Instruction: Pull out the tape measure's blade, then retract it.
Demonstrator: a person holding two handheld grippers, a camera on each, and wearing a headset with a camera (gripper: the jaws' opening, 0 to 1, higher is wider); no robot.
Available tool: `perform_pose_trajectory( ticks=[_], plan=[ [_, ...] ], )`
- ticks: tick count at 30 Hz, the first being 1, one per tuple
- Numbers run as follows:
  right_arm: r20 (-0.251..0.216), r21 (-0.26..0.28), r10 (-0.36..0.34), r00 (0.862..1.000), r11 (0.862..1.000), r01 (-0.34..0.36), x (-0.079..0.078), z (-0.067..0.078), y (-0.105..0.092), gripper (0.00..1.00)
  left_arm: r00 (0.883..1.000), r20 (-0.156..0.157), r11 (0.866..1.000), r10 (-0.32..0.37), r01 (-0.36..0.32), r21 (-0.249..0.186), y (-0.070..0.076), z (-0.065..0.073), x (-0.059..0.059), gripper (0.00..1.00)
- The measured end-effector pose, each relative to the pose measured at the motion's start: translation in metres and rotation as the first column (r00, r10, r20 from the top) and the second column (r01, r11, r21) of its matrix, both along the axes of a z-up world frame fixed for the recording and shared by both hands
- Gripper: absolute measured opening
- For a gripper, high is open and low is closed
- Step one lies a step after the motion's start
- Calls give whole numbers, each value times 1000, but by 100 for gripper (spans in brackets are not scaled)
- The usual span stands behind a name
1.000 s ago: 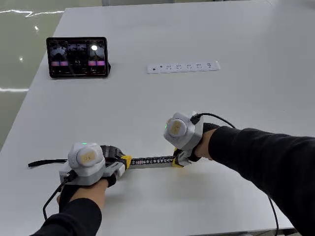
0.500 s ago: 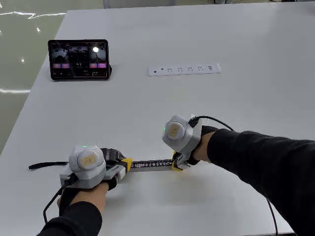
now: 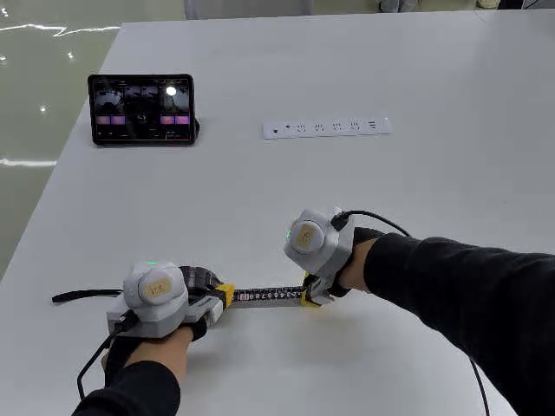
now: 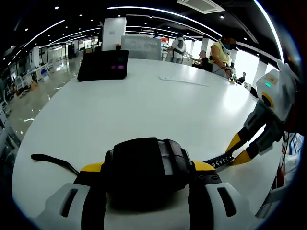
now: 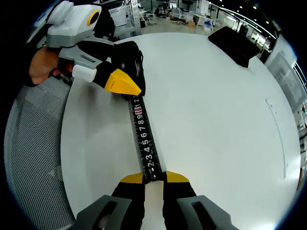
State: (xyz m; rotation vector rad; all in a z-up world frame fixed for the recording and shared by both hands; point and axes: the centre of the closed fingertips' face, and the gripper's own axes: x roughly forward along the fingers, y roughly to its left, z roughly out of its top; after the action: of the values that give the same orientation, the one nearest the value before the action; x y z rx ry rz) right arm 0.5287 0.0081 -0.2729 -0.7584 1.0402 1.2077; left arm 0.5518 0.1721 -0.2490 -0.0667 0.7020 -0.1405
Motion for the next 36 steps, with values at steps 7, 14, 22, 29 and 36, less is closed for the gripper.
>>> perform_pose_trajectory(
  ticks=[7,14,22,29,36],
  plan=[
    [2,5,6,1000,1000,-6,0,0,3,10,1000,0,1000,0,0,0,0,0,0,66],
    [11,9,27,1000,1000,-27,0,-1,6,10,1000,-2,1000,0,0,-1,0,0,0,66],
    [10,18,27,1000,999,-27,0,0,11,10,1000,-4,1000,0,0,-1,0,0,0,66],
    [11,24,33,999,999,-33,0,0,14,10,1000,-4,1000,1,-1,-2,0,0,0,66],
    [6,34,35,999,999,-35,2,0,15,9,1000,-11,1000,-2,2,-10,0,0,0,65]
  ],
)
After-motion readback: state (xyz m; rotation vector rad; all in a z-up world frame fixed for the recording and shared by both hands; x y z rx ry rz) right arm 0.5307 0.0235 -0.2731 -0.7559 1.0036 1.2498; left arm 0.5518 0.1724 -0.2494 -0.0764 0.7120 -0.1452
